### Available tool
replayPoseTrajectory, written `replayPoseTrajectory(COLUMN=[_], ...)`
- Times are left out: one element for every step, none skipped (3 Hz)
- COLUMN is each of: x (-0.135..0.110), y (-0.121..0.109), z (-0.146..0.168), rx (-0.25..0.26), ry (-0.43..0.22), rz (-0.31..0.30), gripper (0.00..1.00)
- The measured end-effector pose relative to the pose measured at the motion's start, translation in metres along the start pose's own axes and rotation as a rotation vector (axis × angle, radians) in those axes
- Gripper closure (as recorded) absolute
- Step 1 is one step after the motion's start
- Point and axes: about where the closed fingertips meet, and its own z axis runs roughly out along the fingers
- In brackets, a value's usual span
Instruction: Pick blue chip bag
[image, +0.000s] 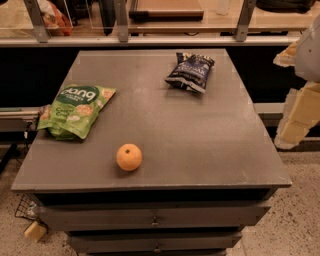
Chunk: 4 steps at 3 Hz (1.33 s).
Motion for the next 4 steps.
replayPoseTrajectory(x=[-0.002,-0.012,-0.024,-0.032], y=[-0.003,-0.037,-0.094,-0.15], z=[-0.003,0.01,0.035,0.073], rx=[0.009,0.032,0.052,0.042], ry=[-0.015,-0.071,-0.165,-0.272], rz=[-0.001,-0.002,0.031,0.117], gripper=[0.0,0.0,0.0,0.0])
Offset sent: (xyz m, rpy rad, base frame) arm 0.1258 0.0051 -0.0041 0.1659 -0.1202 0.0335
